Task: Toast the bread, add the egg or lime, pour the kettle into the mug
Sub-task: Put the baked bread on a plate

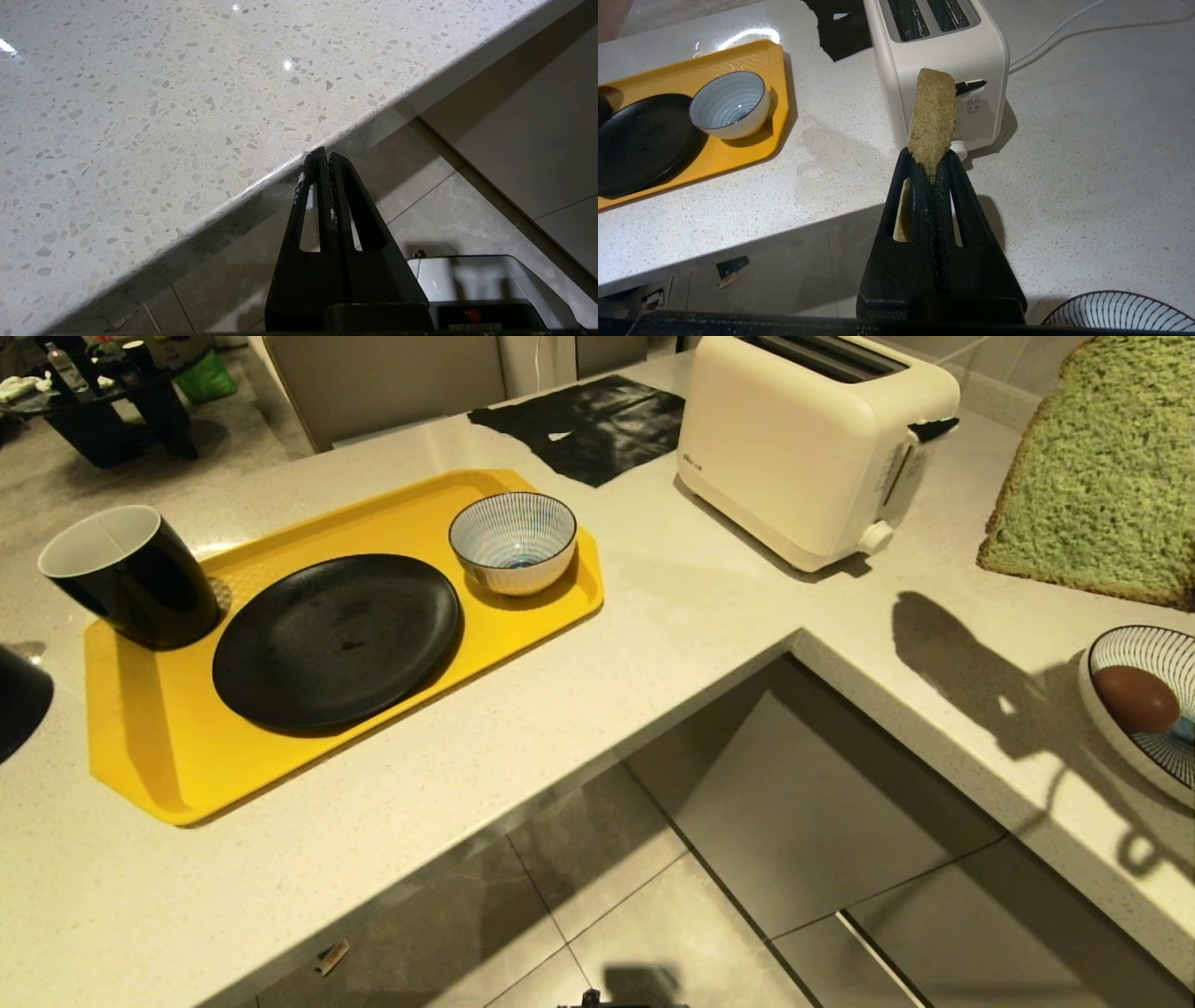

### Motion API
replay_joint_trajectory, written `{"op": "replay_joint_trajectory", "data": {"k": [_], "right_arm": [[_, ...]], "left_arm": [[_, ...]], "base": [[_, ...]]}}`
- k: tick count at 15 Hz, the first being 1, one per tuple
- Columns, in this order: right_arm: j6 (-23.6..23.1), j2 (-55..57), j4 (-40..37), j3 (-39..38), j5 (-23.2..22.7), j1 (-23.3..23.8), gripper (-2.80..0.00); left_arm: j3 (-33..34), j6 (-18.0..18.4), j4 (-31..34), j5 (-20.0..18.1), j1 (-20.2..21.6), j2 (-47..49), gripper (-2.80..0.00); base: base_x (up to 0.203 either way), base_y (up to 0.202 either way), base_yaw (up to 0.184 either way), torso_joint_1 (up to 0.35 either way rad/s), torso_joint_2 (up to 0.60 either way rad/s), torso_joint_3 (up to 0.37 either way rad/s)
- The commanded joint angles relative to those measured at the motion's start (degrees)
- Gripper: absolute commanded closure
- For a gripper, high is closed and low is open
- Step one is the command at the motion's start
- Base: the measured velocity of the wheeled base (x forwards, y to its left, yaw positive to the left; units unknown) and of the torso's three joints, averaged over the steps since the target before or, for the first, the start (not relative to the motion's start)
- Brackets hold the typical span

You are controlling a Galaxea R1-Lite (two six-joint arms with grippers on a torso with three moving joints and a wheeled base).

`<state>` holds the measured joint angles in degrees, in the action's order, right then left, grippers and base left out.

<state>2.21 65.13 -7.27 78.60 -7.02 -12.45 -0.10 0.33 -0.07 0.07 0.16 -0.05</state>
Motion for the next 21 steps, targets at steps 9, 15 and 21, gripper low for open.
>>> {"op": "replay_joint_trajectory", "data": {"k": [9,15,21], "right_arm": [[-0.05,-0.18,0.06,-0.03,-0.10,0.01,0.00],[0.08,-0.10,0.06,-0.12,-0.10,-0.03,0.00],[0.08,-0.10,0.06,-0.29,-0.01,-0.03,0.00]], "left_arm": [[0.01,0.02,-0.01,0.01,0.02,0.05,0.00],[0.01,0.02,-0.01,0.01,0.08,0.05,0.00],[0.01,0.02,-0.01,0.01,0.02,0.05,0.00]], "base": [[0.000,0.000,0.000,0.000,0.00,0.000],[0.000,0.000,0.000,0.000,0.00,0.000],[-0.001,-0.006,0.148,0.004,0.00,0.003]]}}
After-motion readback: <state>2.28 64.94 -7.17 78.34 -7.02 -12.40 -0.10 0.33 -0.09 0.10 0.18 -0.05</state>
